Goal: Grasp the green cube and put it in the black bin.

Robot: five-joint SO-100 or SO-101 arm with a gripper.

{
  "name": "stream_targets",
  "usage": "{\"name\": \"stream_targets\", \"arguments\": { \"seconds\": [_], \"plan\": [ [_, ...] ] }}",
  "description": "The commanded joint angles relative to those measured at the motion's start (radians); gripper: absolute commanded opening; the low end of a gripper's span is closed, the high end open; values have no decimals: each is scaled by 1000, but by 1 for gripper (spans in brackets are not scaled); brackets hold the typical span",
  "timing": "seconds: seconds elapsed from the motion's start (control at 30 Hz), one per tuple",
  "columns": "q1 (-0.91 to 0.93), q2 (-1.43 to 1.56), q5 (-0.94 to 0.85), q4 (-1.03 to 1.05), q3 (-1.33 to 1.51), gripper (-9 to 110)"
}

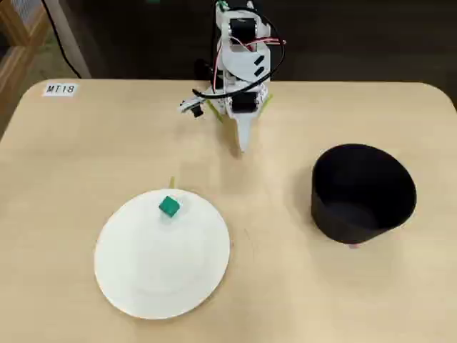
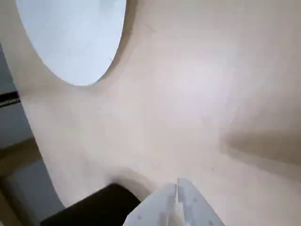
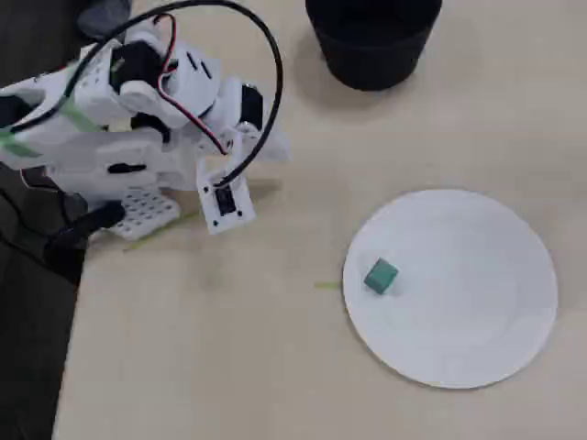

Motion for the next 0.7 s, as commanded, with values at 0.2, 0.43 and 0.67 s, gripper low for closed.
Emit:
{"name": "stream_targets", "arguments": {
  "seconds": [0.2,0.43,0.67],
  "plan": [
    [67,2,48,-44,3,0],
    [72,2,49,-37,2,0],
    [48,-83,52,-20,-255,0]
  ]
}}
